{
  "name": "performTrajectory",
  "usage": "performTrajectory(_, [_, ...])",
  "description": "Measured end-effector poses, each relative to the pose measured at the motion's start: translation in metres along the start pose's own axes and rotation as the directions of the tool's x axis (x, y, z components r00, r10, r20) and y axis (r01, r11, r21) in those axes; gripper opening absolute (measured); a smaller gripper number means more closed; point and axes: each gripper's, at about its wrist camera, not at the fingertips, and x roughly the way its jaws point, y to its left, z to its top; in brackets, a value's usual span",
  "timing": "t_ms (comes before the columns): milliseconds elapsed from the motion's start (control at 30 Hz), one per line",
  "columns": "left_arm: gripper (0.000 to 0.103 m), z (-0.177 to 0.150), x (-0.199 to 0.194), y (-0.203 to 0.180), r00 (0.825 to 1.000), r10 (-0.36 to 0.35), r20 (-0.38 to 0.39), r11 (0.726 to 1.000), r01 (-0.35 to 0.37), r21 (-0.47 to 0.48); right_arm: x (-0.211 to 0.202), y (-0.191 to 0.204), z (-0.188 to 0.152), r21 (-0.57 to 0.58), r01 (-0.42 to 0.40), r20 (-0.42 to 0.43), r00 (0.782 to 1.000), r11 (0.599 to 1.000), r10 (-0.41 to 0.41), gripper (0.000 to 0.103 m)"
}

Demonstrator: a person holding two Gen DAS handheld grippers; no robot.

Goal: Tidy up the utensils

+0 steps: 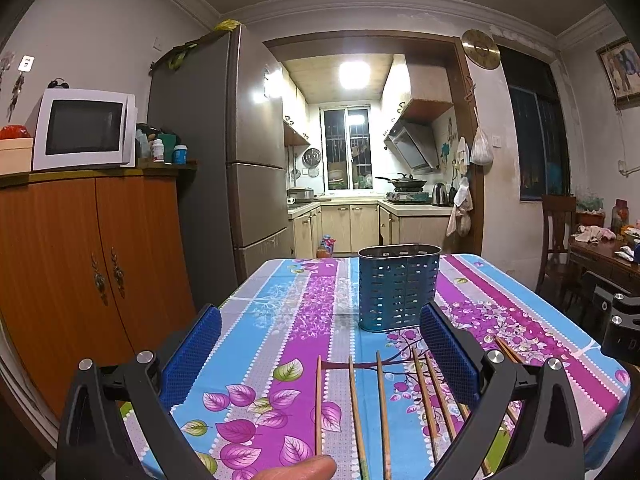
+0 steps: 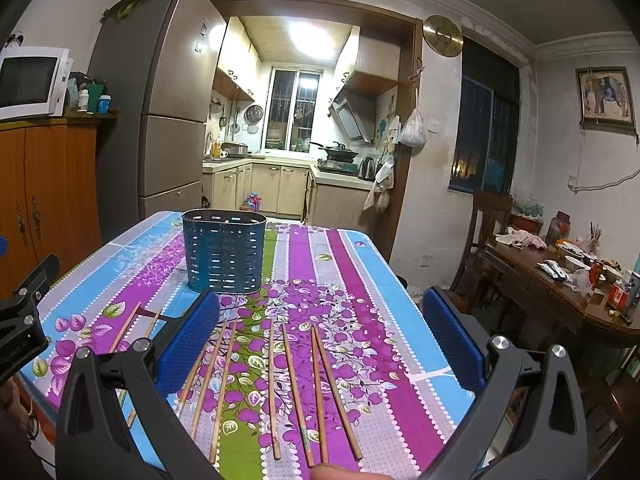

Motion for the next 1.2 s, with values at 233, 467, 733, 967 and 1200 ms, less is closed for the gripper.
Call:
performTrajectory(233, [0.099, -0.003, 0.007, 0.0, 1.0, 0.0, -0.017, 1.0, 0.0, 0.006, 0.008, 0.0, -0.004, -0.001, 0.005, -0.019, 1.0, 1.0, -0.005, 0.098])
performTrajectory(467, [0.099, -0.007, 0.011, -0.002, 1.0, -0.003, -0.027, 1.0, 0.003, 0.012, 0.012, -0.001, -0.005, 0.0, 0.013, -0.03, 0.999, 1.0, -0.013, 0.098])
performTrajectory(733, [0.099, -0.009, 0.015, 0.0, 0.999, 0.004, -0.033, 1.0, -0.003, 0.01, 0.015, 0.0, -0.005, -0.002, 0.014, -0.034, 0.999, 1.0, -0.014, 0.098])
performTrajectory(967, [0.099, -0.01, 0.014, -0.002, 0.999, 0.001, -0.037, 1.0, 0.0, 0.015, 0.016, -0.002, -0.008, 0.003, 0.021, -0.033, 0.999, 1.0, -0.021, 0.098])
performTrajectory(1200, [0.099, -0.01, 0.013, -0.002, 1.0, 0.009, -0.028, 1.0, -0.009, 0.015, 0.015, -0.006, -0.01, 0.017, 0.015, -0.028, 1.0, 1.0, -0.014, 0.098])
